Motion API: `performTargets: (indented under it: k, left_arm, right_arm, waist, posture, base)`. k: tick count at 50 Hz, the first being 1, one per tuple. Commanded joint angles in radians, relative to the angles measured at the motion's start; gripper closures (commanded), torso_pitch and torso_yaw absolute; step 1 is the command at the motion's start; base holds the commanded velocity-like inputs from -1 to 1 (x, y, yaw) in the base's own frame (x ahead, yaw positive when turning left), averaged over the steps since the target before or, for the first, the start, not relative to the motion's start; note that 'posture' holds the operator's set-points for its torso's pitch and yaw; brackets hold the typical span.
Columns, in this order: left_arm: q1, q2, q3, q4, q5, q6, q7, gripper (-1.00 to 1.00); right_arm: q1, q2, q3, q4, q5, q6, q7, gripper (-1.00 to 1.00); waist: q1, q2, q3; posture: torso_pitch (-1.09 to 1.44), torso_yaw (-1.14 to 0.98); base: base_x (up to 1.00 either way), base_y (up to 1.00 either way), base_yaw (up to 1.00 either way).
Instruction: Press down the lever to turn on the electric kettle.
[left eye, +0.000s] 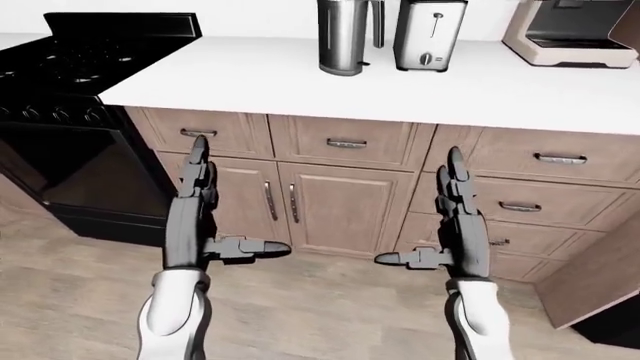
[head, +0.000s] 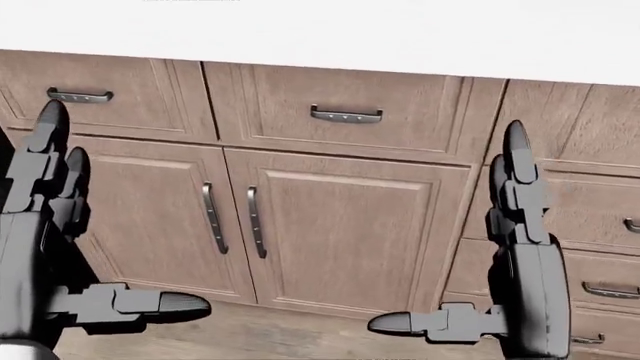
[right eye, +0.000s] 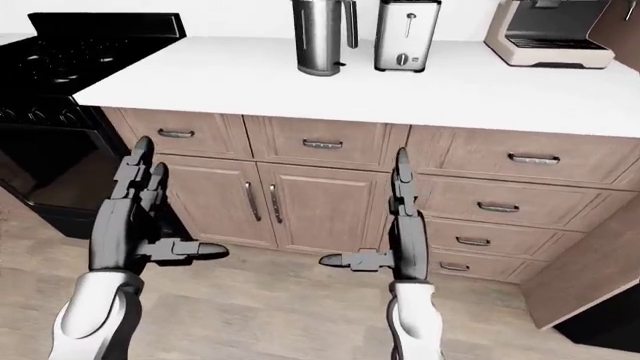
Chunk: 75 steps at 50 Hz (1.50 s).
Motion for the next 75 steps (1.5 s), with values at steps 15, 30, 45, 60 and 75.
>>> performTargets:
  k: [15,30,45,60,75]
  left_arm:
    - [-0.054,0.010,0.015,-0.071,-0.005,0.026,0.005,-1.00]
    - [-0.054,0.008,0.008,-0.079,-0.007,0.025,0.010,-1.00]
    - [-0.034,0.002,0.005,-0.074,-0.008,0.000,0.012,-1.00]
    - [-0.023,-0.002,0.000,-0.089,-0.007,-0.003,0.015,-1.00]
    - [-0.019,0.000,0.014,-0.102,-0.019,0.001,0.014,-1.00]
  right_arm:
    - [-0.006,-0.003,-0.005,-0.109,-0.002,0.032,-0.005,-1.00]
    - [-0.007,-0.003,0.000,-0.105,-0.007,0.025,-0.006,-1.00]
    - [-0.008,-0.003,0.005,-0.088,-0.012,0.013,-0.004,-1.00]
    - [-0.004,-0.003,0.007,-0.091,-0.015,0.012,-0.003,-1.00]
    - [-0.001,-0.002,0.011,-0.110,-0.026,0.022,-0.001,-1.00]
  waist:
    - [0.008,-0.114,-0.015]
    - [0.009,-0.011,-0.013]
    - [0.001,-0.079,-0.007]
    - [0.011,-0.060,-0.005]
    - [-0.005,-0.001,-0.008]
  posture:
    - [0.00,0.00]
    - [0.00,0.00]
    - [0.00,0.00]
    - [0.00,0.00]
    - [0.00,0.00]
  base:
    - [0.11,0.00,0.00]
    - [0.11,0.00,0.00]
    - [0.11,0.00,0.00]
    - [0.11,0.00,0.00]
    - [0.11,0.00,0.00]
